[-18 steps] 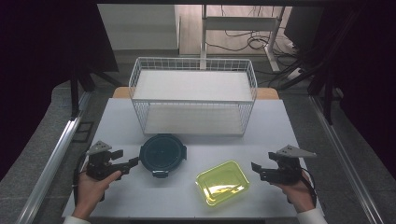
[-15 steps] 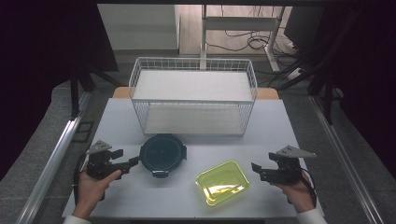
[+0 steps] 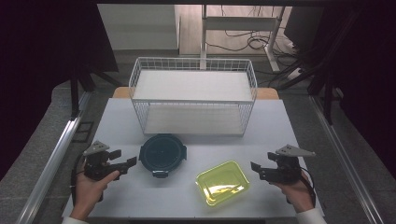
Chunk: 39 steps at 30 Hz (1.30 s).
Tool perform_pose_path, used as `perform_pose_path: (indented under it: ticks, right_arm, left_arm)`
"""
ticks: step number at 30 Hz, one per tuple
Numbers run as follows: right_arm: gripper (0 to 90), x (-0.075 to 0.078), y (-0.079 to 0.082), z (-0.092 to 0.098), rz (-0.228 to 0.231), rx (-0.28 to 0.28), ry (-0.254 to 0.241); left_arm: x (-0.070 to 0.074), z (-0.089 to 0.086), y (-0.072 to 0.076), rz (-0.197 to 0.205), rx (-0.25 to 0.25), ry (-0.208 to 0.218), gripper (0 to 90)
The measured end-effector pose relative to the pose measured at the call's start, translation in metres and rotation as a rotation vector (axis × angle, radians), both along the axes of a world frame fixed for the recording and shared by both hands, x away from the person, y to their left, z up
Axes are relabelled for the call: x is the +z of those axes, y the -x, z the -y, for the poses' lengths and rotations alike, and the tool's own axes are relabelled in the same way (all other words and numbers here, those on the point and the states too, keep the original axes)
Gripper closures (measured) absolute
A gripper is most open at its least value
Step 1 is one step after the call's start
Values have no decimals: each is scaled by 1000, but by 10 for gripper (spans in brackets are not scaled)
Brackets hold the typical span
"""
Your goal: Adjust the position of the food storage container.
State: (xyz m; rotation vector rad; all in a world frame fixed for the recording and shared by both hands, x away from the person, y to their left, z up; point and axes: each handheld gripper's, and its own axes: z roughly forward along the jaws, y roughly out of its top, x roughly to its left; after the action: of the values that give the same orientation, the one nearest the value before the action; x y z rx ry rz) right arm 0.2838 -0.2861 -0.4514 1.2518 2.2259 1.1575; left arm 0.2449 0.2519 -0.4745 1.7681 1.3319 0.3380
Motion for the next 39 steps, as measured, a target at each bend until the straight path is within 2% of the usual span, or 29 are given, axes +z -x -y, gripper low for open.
perform_pose_path:
  ticks: [3,10,27,29,30,31,34,37,39]
  right_arm:
    - [201,1,0,0,-2,-4,-5]
    - [209,-2,-1,1,-12,-7,15]
    - [217,0,-1,-1,-16,-8,12]
    - [218,0,-1,-1,-20,-8,14]
    - [218,0,-1,-1,-20,-8,14]
    - [220,-1,-2,-1,-26,-11,17]
    - [220,-2,-2,-1,-31,-13,21]
    - [220,-2,-2,0,-34,-16,20]
    - [221,-2,-2,0,-34,-20,20]
  left_arm:
    - [0,0,0,-2,1,1,249]
    - [0,-1,0,-4,3,4,250]
    - [0,-4,1,-18,11,5,255]
    - [-2,-4,0,-63,7,3,255]
    - [-2,-4,0,-63,7,3,256]
    - [-5,-6,-1,-90,12,-9,258]
    - [-7,-9,-3,-114,22,-15,285]
    - [-7,-11,-3,-125,26,-22,354]
    - [-7,-12,-4,-140,31,-31,442]
